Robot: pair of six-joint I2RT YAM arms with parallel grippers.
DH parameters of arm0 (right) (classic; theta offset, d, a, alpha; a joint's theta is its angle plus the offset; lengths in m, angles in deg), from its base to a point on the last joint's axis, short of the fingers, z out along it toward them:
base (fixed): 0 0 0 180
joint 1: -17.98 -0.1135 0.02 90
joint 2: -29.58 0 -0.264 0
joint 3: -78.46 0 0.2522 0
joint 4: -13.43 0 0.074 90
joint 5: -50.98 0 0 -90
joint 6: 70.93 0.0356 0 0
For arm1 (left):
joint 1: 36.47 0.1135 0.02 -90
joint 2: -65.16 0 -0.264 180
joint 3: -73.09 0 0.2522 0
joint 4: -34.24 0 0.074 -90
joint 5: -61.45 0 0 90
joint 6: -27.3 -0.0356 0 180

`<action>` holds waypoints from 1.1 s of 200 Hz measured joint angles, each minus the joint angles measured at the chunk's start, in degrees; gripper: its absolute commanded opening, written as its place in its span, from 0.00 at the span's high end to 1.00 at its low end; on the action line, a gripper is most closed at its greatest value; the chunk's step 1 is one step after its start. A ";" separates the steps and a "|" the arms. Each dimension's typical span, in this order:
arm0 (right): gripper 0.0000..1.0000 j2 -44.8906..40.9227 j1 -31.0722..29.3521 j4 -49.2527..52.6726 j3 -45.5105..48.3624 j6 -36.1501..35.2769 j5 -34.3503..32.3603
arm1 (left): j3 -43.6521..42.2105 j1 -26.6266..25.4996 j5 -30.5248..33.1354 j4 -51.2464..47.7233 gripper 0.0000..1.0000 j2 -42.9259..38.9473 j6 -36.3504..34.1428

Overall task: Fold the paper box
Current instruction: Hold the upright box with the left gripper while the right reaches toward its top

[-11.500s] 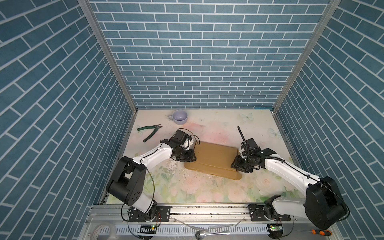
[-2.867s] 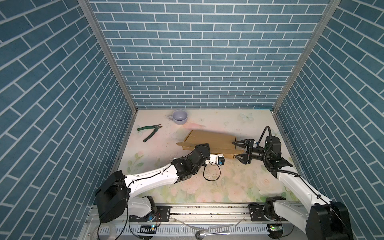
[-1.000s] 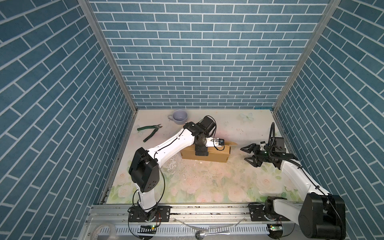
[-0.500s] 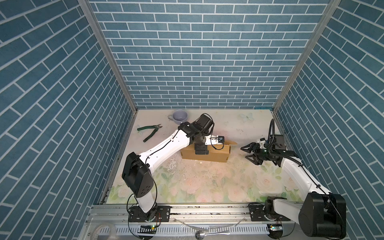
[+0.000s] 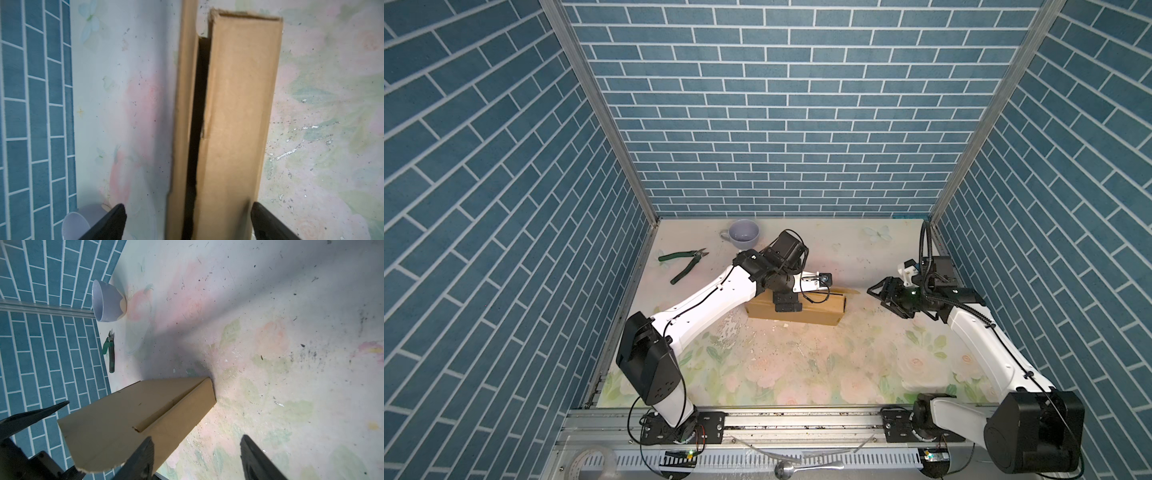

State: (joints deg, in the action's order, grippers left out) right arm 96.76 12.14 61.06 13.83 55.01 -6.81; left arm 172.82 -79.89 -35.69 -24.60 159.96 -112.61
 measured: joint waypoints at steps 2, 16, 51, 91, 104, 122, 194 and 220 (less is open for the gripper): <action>0.33 -0.02 -0.20 0.11 0.00 -0.09 -0.17 | -0.02 0.00 0.04 -0.02 0.05 0.15 -0.02; 0.33 -0.44 -1.68 1.01 -0.09 -0.94 -1.25 | -0.04 0.00 0.57 0.09 0.07 1.18 0.00; 0.32 -3.52 -6.01 2.60 -1.46 -7.21 -6.08 | 0.00 0.00 1.33 0.50 0.11 1.33 -0.09; 0.34 -5.60 -11.02 2.14 -5.44 -18.58 -10.71 | -0.90 0.00 2.21 1.40 0.17 1.33 -0.22; 0.34 -4.96 -12.52 2.32 -7.30 -21.81 -11.19 | -1.64 0.00 2.62 1.70 0.19 1.33 -0.28; 0.34 -2.64 -14.60 3.15 -11.04 -25.73 -11.74 | -2.67 0.00 3.13 2.82 0.23 1.33 -0.28; 0.40 9.97 -20.68 8.48 -21.05 -34.69 -18.36 | -6.01 0.00 3.91 7.52 0.30 0.74 -0.48; 0.42 11.72 -21.77 11.32 -22.16 -36.74 -20.31 | -7.04 0.04 4.09 8.94 0.30 0.28 -0.48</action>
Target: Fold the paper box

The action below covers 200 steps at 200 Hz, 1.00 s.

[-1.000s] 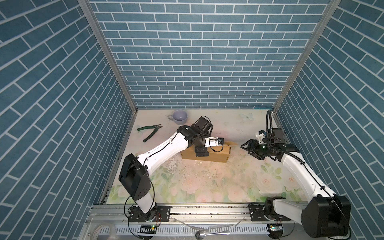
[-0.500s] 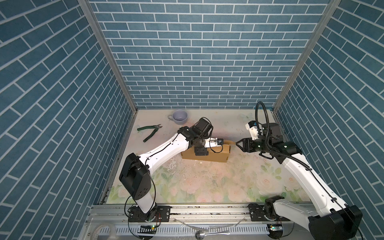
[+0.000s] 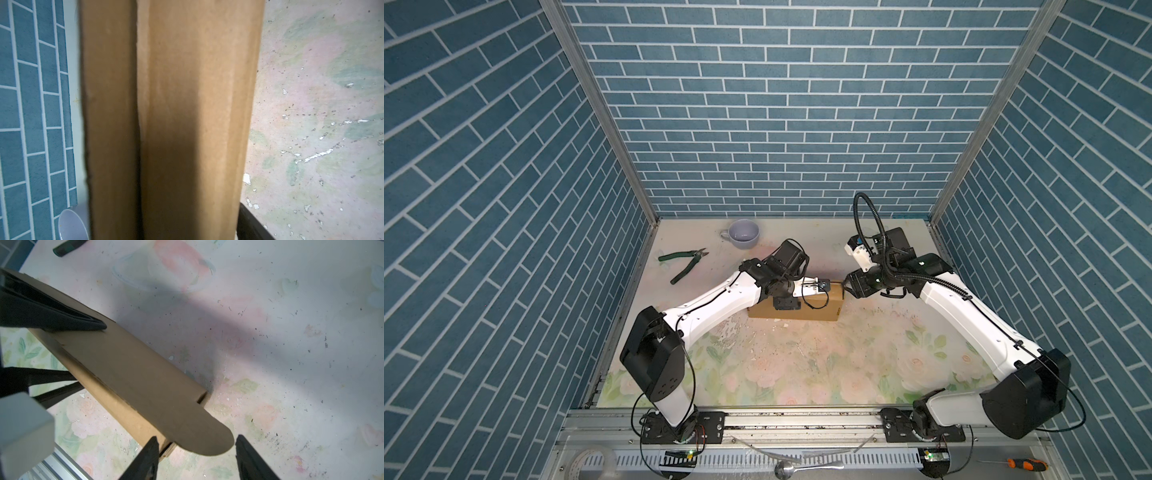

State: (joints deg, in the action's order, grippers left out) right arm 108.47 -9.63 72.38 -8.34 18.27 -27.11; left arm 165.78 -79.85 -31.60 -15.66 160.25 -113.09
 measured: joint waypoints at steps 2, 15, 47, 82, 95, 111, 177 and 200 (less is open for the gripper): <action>0.42 0.00 -0.04 0.13 -0.04 -0.17 -0.11 | -0.04 0.00 0.00 0.04 0.30 -0.02 0.00; 0.43 0.02 -0.39 1.11 -0.33 -1.05 -0.94 | -0.31 0.02 0.02 0.48 0.28 -0.15 0.00; 0.51 0.76 -2.01 1.38 -0.72 -3.06 -3.32 | -0.66 0.15 0.00 1.36 0.28 -0.26 0.02; 0.67 2.67 -3.85 0.28 -0.72 -5.97 -5.09 | -0.66 0.24 -0.04 1.51 0.29 -0.26 0.02; 0.74 3.37 -4.35 0.09 -0.74 -7.06 -6.19 | -0.66 0.28 -0.07 1.57 0.30 -0.24 0.02; 0.78 3.65 -4.74 0.11 -0.90 -7.50 -7.04 | -0.76 0.31 -0.07 1.79 0.30 -0.24 0.02; 1.00 4.11 -4.98 0.76 -4.07 -7.17 -7.80 | -1.44 0.35 -0.87 2.73 0.31 -0.24 0.66; 0.89 4.31 -5.03 0.92 -4.39 -6.27 -7.78 | -2.51 0.35 -0.87 3.39 0.31 -0.24 0.92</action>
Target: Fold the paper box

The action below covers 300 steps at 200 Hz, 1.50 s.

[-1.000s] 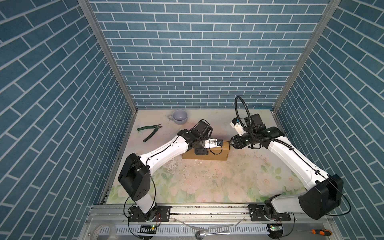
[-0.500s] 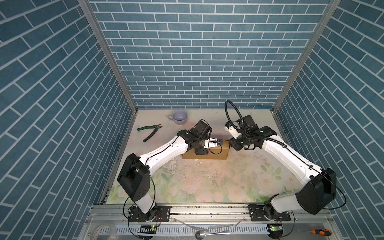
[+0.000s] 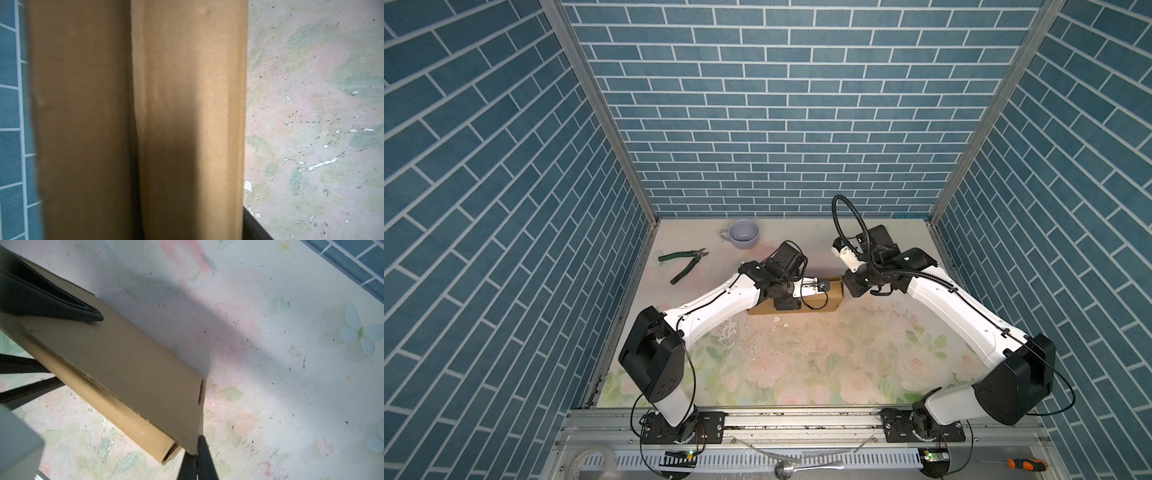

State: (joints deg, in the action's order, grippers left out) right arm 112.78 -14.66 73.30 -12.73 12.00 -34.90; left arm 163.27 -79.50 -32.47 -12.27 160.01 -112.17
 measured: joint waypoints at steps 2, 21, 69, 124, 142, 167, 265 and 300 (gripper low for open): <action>0.87 0.00 0.00 0.00 0.00 0.07 0.00 | -0.04 0.02 -0.02 0.02 0.32 0.00 0.00; 0.79 0.00 -0.07 0.13 0.00 0.79 -1.05 | -0.35 0.13 -0.02 0.48 0.32 0.00 0.04; 0.82 0.46 -0.07 -0.63 0.00 0.74 -2.89 | -0.42 0.61 -0.22 1.36 0.35 0.44 0.15; 0.85 1.86 -0.09 -1.27 0.00 0.79 -2.67 | -0.37 1.64 -0.85 2.49 0.36 1.09 0.15; 0.81 2.21 -0.09 -1.36 0.00 0.98 -2.54 | -0.35 1.81 -1.09 2.73 0.36 1.25 0.15; 0.82 3.37 -0.07 -1.57 0.00 0.83 -2.54 | -0.17 1.92 -1.31 2.73 0.36 1.40 0.15; 1.00 9.49 2.95 9.75 -11.58 8.24 6.38 | -0.07 2.29 -1.29 4.02 0.36 1.62 0.15; 1.00 10.80 4.76 10.95 -11.91 13.38 11.19 | 0.70 2.29 -1.29 3.43 0.36 2.45 -0.07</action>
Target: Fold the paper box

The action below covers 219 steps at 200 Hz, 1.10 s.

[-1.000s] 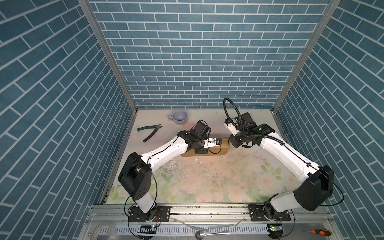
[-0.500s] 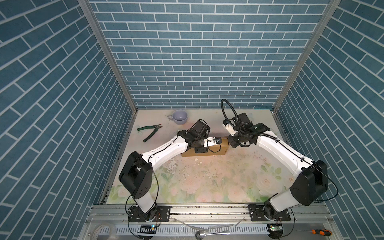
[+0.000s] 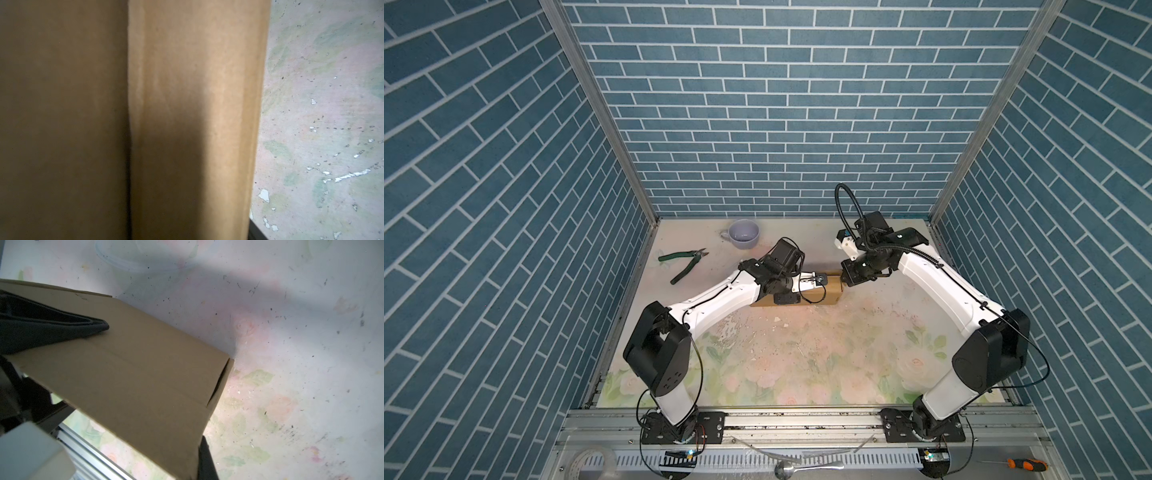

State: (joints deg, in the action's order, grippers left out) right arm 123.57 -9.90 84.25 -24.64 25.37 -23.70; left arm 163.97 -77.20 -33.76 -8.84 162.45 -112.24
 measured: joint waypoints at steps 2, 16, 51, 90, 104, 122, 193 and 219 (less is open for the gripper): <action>1.00 0.04 0.11 0.04 -0.02 0.26 0.28 | 0.02 0.00 0.02 -0.07 0.36 0.00 0.02; 1.00 0.59 0.61 0.57 -0.46 2.29 1.88 | 0.22 0.00 0.02 -0.44 0.36 0.11 0.00; 1.00 2.27 1.11 3.56 -4.11 6.78 3.63 | 1.11 0.13 0.02 -1.18 0.36 0.35 0.28; 1.00 2.78 1.25 5.01 -5.86 11.08 4.20 | 2.03 0.42 -0.13 -1.51 0.36 0.83 0.66; 1.00 2.78 1.25 4.98 -5.84 11.96 4.20 | 2.16 0.44 -0.17 -1.64 0.36 0.90 0.66; 1.00 2.78 1.27 4.83 -5.75 12.98 4.22 | 2.36 0.44 -0.22 -1.84 0.34 1.03 0.70; 1.00 3.54 1.55 5.05 -5.33 13.16 3.15 | 3.34 0.42 0.42 -2.36 0.07 1.73 1.53; 1.00 4.83 1.86 5.18 -5.38 12.79 2.84 | 4.28 0.42 -0.15 -3.41 0.04 1.66 2.40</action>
State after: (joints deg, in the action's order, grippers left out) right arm 128.41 -8.04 89.43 -30.02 38.16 -20.86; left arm 168.25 -76.79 -33.91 -12.25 164.11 -109.83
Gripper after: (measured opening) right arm 0.048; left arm 0.952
